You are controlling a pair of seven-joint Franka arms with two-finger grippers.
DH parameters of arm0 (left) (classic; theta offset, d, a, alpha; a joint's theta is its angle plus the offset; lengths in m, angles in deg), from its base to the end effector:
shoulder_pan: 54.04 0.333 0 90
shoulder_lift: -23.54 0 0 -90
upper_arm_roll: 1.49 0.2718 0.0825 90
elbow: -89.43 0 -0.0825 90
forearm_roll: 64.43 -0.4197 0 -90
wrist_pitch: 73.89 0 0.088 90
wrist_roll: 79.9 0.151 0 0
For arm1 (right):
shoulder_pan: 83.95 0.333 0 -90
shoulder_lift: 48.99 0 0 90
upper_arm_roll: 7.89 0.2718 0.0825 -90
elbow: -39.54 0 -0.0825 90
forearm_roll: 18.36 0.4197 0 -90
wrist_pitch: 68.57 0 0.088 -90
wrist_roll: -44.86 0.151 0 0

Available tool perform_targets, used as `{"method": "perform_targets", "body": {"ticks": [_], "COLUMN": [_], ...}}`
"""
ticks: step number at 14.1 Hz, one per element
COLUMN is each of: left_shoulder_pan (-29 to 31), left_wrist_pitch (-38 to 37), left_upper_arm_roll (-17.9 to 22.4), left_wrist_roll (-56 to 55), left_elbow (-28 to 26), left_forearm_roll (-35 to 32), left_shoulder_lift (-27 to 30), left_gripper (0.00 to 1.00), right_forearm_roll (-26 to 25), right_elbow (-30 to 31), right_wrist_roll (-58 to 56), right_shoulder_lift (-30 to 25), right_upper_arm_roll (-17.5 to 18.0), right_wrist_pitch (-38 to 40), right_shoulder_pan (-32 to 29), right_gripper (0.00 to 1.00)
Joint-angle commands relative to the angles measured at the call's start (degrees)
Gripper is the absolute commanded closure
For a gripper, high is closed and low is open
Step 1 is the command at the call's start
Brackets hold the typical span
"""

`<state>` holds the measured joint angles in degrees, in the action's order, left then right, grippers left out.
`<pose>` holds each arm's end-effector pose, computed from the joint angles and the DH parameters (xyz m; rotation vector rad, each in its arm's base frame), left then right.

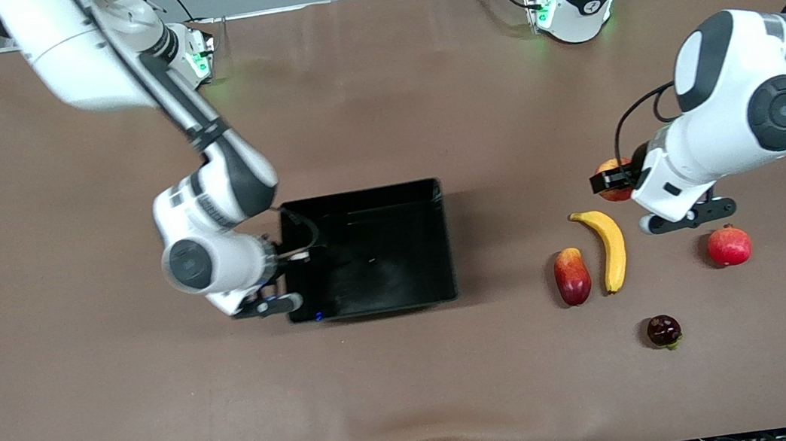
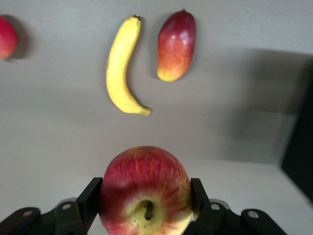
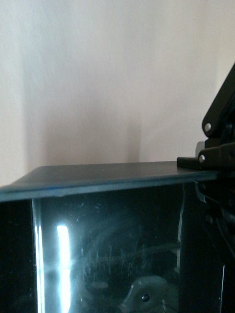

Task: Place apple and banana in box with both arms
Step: 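Slide the box with the right gripper while the left gripper carries apple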

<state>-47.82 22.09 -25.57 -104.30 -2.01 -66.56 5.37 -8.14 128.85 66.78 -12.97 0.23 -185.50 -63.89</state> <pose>0.6110 -0.1764 0.3507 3.1055 0.1733 -0.3583 0.5972 0.3334 0.1731 -2.9669 0.0062 0.3426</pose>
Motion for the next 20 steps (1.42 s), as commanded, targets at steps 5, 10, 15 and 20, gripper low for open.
{"method": "perform_targets", "body": {"ticks": [5,10,15,20], "left_shoulder_pan": [-0.77,-6.04,-10.87,-12.81], "left_wrist_pitch": [2.19,8.43,15.89,23.81], "left_upper_arm_roll": [-5.44,-5.45,-5.27,-5.1], "left_wrist_roll": [-8.19,-19.61,-29.02,-33.87], "left_elbow": [-0.49,-0.76,-0.76,-4.0], "left_forearm_roll": [0.99,0.91,0.03,-2.77], "left_shoulder_lift": [-3.18,-7.13,-12.14,-16.98], "left_gripper": [1.0,1.0,1.0,1.0], "right_forearm_roll": [0.33,-1.34,-1.34,-1.25], "right_elbow": [-0.1,0.07,0.07,-0.01], "right_wrist_roll": [12.0,12.18,12.01,11.92], "right_shoulder_lift": [2.48,2.49,0.82,-1.47], "right_upper_arm_roll": [-0.82,-0.73,-0.82,-0.73], "right_wrist_pitch": [-6.63,-6.12,-5.94,-5.59], "right_shoulder_pan": [8.93,9.73,7.72,5.43], "right_gripper": [0.99,0.0,0.0,0.0]}}
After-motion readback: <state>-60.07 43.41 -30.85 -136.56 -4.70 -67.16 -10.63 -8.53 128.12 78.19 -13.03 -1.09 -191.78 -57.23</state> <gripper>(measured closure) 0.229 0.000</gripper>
